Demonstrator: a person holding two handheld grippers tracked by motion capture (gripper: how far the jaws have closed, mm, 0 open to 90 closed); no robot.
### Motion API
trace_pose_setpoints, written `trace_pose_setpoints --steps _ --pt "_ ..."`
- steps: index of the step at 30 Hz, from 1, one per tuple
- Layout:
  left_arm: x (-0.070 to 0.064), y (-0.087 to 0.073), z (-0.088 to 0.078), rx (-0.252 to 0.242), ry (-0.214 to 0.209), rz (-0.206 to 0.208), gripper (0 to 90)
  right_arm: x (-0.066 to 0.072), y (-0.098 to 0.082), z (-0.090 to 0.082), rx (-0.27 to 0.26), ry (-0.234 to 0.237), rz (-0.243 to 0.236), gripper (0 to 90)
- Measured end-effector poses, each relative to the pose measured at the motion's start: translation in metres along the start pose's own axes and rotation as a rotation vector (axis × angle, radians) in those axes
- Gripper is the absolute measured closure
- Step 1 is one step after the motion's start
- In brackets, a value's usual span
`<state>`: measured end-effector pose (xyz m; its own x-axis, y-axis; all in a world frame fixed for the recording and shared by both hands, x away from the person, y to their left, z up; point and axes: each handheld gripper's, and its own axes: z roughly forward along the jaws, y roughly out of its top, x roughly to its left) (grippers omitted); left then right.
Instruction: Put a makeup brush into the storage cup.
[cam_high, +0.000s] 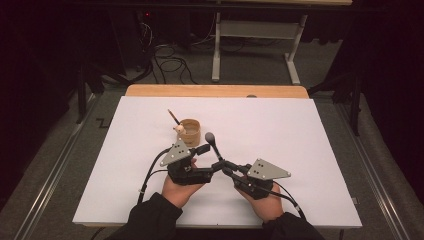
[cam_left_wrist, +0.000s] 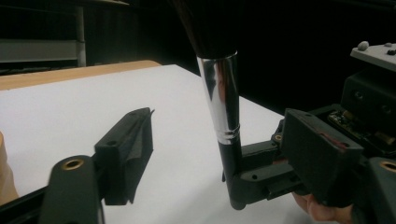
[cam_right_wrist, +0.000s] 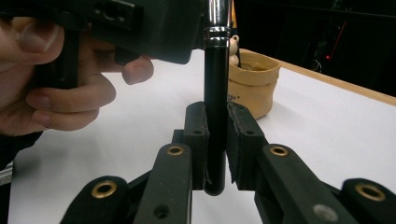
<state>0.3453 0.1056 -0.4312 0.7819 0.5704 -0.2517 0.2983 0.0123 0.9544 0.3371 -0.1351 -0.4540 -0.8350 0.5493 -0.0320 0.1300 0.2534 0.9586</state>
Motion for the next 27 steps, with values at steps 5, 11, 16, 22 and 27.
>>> trace_pose_setpoints --steps 5,11,16,22,27 --pt "0.0004 -0.0011 -0.0003 -0.004 -0.014 -0.009 37.5 0.0023 -0.0004 0.0011 0.005 0.007 -0.001 80.5" --pt "0.0029 -0.0019 -0.0017 -0.021 -0.027 -0.03 46.8 0.003 -0.0017 0.002 0.011 0.01 -0.001 80.5" --pt "0.004 -0.0018 -0.0032 -0.031 -0.032 -0.035 53.6 0.0033 -0.0027 0.0028 0.016 0.012 0.001 80.5" --pt "0.0041 -0.0019 -0.0033 -0.032 -0.04 -0.035 60.3 0.0034 -0.0033 0.0034 0.017 0.011 0.001 80.6" --pt "0.0049 -0.0014 -0.0045 -0.038 -0.042 -0.039 65.2 0.0034 -0.0037 0.0039 0.018 0.011 0.001 80.5"
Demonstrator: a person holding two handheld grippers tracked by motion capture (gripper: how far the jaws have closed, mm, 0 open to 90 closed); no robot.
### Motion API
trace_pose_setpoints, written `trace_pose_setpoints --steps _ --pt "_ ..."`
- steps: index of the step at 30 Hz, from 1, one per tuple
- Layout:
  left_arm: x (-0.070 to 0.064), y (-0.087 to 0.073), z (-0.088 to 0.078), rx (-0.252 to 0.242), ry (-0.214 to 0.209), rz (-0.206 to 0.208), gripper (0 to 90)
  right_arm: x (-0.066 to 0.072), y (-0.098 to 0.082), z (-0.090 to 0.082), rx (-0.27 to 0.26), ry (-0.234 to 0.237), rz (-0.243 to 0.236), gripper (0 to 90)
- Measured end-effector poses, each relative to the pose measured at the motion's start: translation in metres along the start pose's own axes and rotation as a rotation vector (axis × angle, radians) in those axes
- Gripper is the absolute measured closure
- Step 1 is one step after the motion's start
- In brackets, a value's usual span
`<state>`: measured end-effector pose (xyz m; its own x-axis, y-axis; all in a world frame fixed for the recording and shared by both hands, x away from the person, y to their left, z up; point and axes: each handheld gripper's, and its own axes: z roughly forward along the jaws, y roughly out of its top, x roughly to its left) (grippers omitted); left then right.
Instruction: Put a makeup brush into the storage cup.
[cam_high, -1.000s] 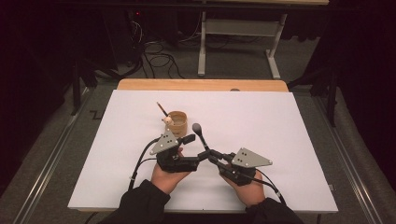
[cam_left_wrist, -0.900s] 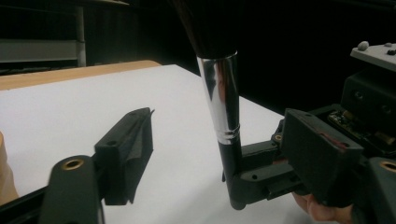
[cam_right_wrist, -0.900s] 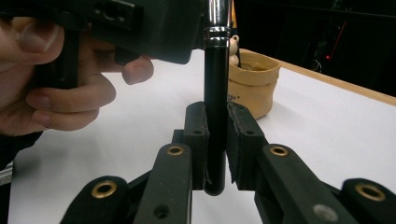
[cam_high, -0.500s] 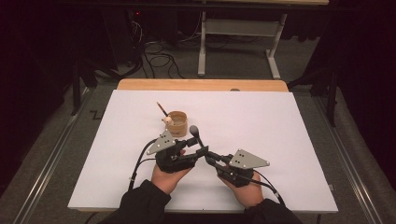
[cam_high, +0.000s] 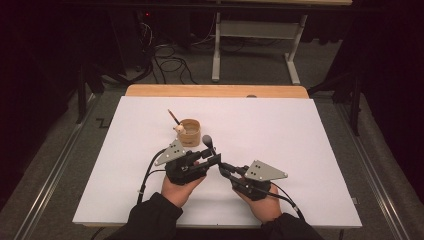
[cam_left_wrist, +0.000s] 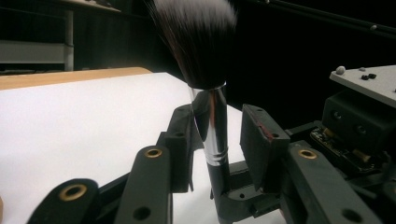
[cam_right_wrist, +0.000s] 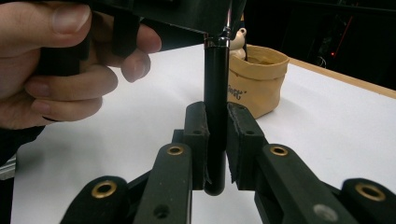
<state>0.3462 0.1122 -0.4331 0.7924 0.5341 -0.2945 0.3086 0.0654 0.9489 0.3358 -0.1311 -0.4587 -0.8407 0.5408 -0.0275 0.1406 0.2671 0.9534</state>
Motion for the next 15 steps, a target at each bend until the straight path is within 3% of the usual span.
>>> trace_pose_setpoints --steps 15 --pt "0.0014 -0.0005 -0.0007 -0.006 -0.01 -0.005 75.3 0.0001 -0.0009 0.001 0.0 -0.006 -0.014 80.5"
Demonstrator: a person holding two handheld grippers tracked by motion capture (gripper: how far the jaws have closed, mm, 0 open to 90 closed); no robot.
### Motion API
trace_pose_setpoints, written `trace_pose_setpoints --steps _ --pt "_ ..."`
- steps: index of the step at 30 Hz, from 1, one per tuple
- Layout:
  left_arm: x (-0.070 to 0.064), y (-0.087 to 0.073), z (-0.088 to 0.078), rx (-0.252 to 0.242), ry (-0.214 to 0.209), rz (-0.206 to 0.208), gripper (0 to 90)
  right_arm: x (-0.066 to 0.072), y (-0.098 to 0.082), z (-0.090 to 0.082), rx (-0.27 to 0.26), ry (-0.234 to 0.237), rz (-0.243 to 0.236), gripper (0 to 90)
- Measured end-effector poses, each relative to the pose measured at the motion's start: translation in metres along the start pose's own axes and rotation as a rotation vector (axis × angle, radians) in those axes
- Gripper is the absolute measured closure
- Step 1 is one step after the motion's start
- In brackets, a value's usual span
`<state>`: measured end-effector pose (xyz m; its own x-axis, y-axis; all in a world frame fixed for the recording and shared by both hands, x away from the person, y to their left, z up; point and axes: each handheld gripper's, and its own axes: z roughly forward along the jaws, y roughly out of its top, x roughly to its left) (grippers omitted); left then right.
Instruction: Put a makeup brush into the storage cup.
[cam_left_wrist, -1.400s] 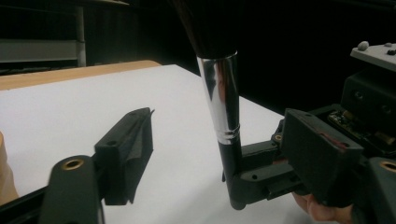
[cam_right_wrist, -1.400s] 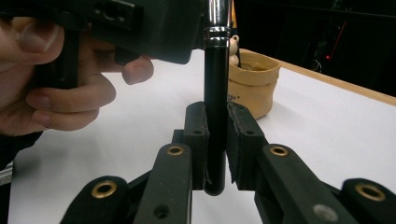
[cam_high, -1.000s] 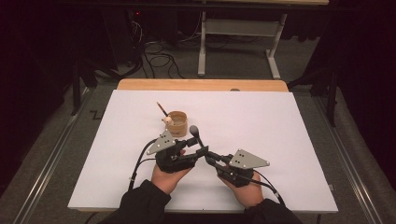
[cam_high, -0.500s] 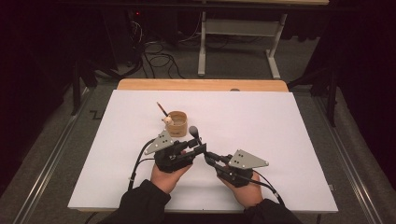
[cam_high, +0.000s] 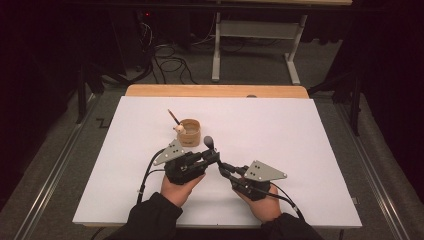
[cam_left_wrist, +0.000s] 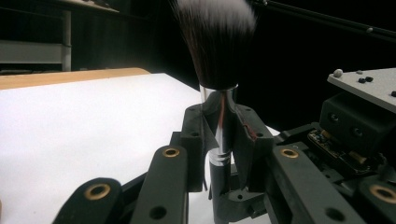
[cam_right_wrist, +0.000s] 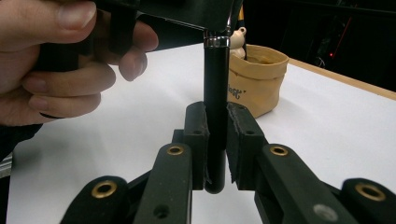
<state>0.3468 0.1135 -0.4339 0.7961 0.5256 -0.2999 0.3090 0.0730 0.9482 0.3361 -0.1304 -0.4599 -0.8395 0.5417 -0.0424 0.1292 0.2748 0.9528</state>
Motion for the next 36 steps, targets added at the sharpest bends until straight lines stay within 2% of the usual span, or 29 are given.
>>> trace_pose_setpoints --steps 28,36 --pt "-0.0015 0.0004 -0.0006 0.003 -0.024 0.029 76.8 0.0005 0.0 0.0004 0.003 0.011 0.003 79.0" --pt "-0.0008 0.0008 -0.0015 0.003 -0.016 0.035 76.7 0.0012 0.0 0.0021 0.016 0.011 0.013 65.3"
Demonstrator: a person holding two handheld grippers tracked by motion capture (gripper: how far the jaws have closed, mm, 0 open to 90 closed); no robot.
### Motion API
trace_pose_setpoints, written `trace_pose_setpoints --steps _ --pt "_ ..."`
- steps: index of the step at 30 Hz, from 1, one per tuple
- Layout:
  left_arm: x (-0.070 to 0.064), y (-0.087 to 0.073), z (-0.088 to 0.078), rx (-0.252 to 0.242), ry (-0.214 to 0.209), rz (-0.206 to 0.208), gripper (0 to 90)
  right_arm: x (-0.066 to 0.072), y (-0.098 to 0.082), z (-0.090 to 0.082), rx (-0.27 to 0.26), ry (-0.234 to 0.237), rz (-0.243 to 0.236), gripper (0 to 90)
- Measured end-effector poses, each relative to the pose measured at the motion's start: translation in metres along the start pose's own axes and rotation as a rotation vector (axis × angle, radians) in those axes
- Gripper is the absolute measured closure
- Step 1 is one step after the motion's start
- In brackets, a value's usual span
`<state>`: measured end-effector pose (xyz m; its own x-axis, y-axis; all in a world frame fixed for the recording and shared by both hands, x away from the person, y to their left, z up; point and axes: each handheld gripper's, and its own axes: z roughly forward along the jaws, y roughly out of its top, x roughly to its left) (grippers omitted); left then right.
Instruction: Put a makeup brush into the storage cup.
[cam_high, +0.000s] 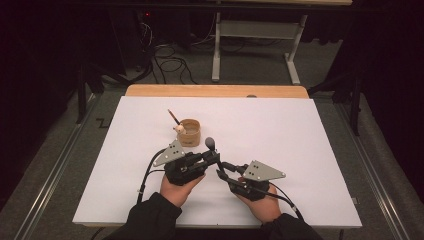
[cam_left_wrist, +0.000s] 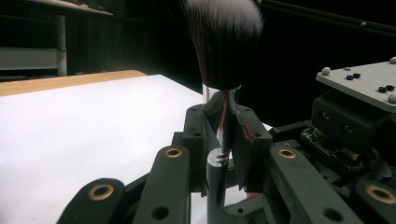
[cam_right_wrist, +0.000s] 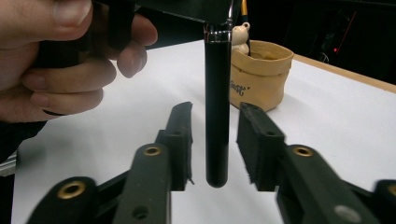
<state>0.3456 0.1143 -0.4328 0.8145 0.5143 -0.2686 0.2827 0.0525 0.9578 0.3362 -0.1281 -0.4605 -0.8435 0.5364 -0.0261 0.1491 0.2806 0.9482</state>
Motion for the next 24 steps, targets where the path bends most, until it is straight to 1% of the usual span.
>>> trace_pose_setpoints --steps 2,7,12,16,24 --pt "0.001 0.0 -0.001 0.0 0.008 0.006 76.8 0.0 0.0 0.001 0.003 -0.004 0.006 60.4" --pt "0.003 0.001 -0.003 0.008 0.026 0.014 76.7 -0.002 0.0 0.0 0.009 -0.012 0.022 52.8" --pt "0.005 0.001 -0.005 0.023 0.053 0.033 76.7 -0.005 0.003 -0.003 -0.002 -0.017 0.038 44.6" --pt "0.007 0.002 -0.005 0.038 0.075 0.036 76.7 -0.008 0.004 -0.006 -0.005 -0.024 0.048 40.8" --pt "0.01 0.004 -0.008 0.052 0.111 0.052 76.7 -0.015 0.008 -0.015 -0.015 -0.038 0.06 33.5"
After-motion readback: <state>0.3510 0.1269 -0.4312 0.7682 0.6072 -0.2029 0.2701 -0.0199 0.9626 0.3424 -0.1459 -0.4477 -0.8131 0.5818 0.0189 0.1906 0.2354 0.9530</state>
